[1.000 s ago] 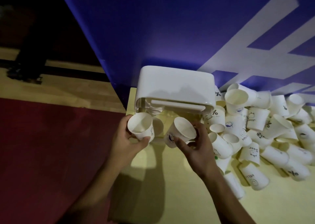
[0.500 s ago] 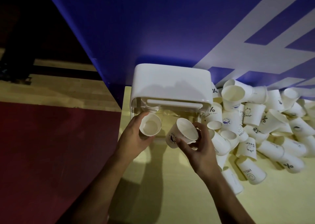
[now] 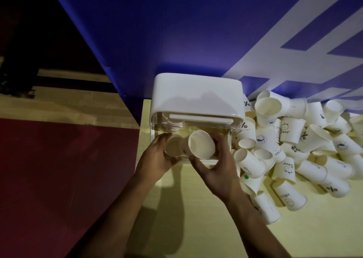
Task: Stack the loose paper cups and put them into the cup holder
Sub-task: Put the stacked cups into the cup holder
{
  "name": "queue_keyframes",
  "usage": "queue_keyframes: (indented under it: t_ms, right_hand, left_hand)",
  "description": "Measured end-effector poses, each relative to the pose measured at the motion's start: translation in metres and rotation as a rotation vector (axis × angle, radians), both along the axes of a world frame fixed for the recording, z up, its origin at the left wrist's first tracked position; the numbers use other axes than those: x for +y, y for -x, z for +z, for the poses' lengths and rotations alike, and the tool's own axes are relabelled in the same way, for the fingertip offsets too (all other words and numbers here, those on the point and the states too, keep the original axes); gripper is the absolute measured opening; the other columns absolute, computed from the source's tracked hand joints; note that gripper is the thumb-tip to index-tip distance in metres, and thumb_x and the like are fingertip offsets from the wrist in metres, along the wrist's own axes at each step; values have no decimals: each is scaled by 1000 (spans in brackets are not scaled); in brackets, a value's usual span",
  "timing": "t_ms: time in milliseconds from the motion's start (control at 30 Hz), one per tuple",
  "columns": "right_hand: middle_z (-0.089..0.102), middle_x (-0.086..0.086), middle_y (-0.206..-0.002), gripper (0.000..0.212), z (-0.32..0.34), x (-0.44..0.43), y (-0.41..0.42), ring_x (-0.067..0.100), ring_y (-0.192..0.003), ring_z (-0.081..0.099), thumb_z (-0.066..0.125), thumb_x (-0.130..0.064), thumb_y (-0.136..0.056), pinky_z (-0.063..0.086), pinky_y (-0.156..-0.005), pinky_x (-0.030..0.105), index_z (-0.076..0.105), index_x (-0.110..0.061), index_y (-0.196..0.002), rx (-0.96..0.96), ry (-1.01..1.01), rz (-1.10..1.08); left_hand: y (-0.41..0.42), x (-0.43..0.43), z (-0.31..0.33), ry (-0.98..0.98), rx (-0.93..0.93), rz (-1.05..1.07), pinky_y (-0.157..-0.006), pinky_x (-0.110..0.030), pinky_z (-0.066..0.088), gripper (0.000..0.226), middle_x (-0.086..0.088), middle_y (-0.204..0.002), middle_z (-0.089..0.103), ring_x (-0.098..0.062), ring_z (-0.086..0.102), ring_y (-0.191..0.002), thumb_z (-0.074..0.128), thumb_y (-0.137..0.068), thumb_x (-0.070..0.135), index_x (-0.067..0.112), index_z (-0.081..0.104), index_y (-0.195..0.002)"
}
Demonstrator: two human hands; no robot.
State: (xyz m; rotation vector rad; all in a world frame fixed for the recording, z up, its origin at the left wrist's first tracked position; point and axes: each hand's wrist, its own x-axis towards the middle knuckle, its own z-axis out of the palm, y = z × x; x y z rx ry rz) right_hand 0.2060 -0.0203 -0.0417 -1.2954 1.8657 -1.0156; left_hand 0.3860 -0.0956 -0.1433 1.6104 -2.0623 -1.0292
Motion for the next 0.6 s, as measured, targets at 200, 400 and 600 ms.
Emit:
queue_keyframes:
  t_ms: [200, 400, 600]
  right_hand:
    - [60, -12, -121, 60, -24, -17, -15, 11, -108, 62, 83, -37, -83, 56, -84, 34, 50, -20, -130, 67, 22, 142]
    - [60, -7, -136, 74, -57, -22, -21, 14, -119, 59, 81, -52, -81, 52, -90, 25, 49, -22, -141, 215, -45, 171]
    - [53, -7, -148, 84, -68, -20, -22, 11, -130, 51, 68, -66, -86, 48, -99, 26, 39, -25, -153, 224, -166, 263]
  left_hand:
    - [-7, 1, 9, -169, 181, 74, -102, -42, 55, 99, 12, -137, 58, -11, 58, -127, 93, -58, 43, 39, 43, -143]
    - [-24, 14, 19, -218, 235, 77, -101, -38, 54, 90, 11, -147, 54, -6, 56, -131, 83, -85, 26, 43, 30, -155]
    - [-19, 19, 21, -287, 328, 101, -103, -47, 54, 66, 12, -139, 61, -12, 63, -124, 74, -92, 19, 41, 45, -147]
